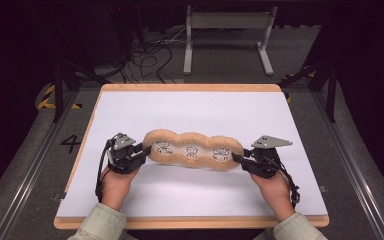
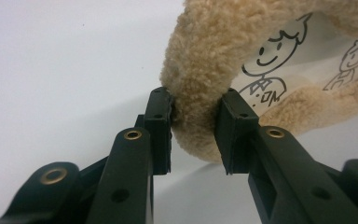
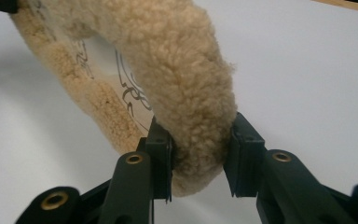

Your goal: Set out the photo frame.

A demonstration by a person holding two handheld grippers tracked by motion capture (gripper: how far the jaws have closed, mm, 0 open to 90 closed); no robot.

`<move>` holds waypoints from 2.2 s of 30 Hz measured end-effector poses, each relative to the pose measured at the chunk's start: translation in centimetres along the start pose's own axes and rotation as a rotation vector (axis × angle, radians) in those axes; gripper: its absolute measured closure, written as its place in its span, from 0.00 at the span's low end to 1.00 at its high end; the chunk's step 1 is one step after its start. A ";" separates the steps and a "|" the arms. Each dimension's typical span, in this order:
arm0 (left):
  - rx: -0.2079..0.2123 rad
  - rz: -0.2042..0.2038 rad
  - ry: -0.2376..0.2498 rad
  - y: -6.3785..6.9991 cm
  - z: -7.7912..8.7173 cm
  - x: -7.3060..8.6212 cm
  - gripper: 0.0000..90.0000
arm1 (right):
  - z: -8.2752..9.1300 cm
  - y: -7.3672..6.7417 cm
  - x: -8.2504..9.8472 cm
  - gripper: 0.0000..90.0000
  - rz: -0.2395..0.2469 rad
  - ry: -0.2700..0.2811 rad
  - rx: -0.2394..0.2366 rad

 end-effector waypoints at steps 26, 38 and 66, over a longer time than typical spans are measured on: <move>0.015 -0.031 -0.073 0.4 -2.0 1.1 0.68 | -2.0 2.1 1.1 0.63 -0.048 -0.030 -0.011; 0.045 -0.051 -0.045 0.7 0.1 1.1 0.36 | 2.0 3.4 0.7 0.39 -0.039 0.071 -0.016; 0.089 -0.078 0.027 -4.1 5.9 5.0 0.26 | 6.4 5.2 2.9 0.08 0.046 0.109 -0.071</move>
Point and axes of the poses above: each handheld gripper's, and its own axes: z roughly backward along the jaws, x roughly out of its underside, y roughly to its right, the point moved 9 cm from there along -z, roughly forward along the jaws, and after that the axes turned 2 degrees about z, right-handed, at the moved point
